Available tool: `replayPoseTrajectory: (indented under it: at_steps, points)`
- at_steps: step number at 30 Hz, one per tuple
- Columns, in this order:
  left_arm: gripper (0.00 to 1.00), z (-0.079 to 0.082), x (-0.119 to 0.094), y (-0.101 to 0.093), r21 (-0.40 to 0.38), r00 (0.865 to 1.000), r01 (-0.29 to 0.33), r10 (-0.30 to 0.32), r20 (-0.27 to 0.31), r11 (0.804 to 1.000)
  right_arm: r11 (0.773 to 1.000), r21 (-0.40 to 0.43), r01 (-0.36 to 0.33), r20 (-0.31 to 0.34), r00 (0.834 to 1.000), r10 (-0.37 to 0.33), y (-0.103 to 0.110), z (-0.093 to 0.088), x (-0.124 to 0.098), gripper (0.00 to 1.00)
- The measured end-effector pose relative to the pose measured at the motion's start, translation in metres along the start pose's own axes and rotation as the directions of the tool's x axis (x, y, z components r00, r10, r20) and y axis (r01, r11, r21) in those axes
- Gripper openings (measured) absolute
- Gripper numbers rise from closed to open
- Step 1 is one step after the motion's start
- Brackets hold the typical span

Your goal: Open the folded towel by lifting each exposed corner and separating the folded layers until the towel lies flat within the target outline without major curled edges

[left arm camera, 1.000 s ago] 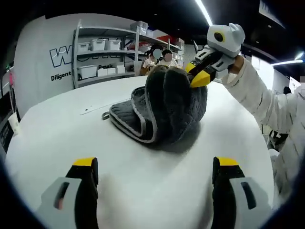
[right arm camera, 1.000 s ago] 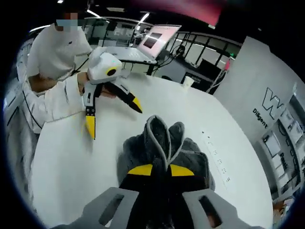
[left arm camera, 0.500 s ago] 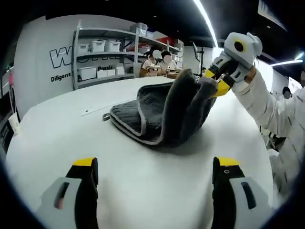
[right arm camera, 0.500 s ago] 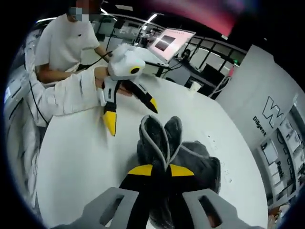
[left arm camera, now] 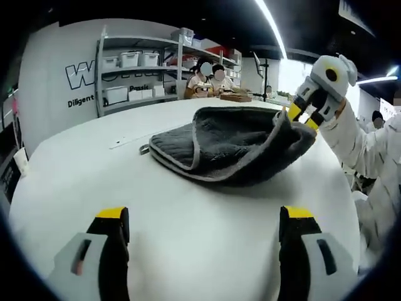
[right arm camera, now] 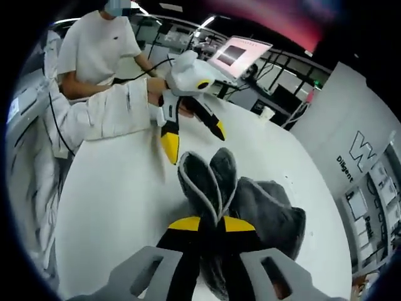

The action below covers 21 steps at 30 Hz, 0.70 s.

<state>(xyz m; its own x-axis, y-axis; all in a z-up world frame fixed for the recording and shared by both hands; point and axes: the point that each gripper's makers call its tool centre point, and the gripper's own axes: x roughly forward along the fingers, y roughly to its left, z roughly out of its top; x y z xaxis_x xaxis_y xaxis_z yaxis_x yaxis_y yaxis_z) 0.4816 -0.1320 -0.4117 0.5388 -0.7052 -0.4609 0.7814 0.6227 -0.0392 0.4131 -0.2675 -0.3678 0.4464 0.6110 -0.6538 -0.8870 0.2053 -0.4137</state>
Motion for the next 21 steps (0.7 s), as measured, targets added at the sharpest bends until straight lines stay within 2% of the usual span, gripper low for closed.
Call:
replayPoseTrajectory:
  at_steps: [5, 21]
  points:
    - [0.98, -0.001, -0.001, -0.004, 0.019, 1.000, 0.010, -0.010, -0.003, 1.000, 1.000, 0.003, -0.019, -0.011, 1.000, 0.019, 0.012, -0.007, 0.003, 0.04]
    - [0.98, 0.001, -0.001, -0.002, 0.000, 1.000, 0.011, -0.011, 0.011, 1.000, 0.994, 0.037, -0.102, -0.078, 0.991, 0.104, 0.049, -0.032, 0.024, 0.07]
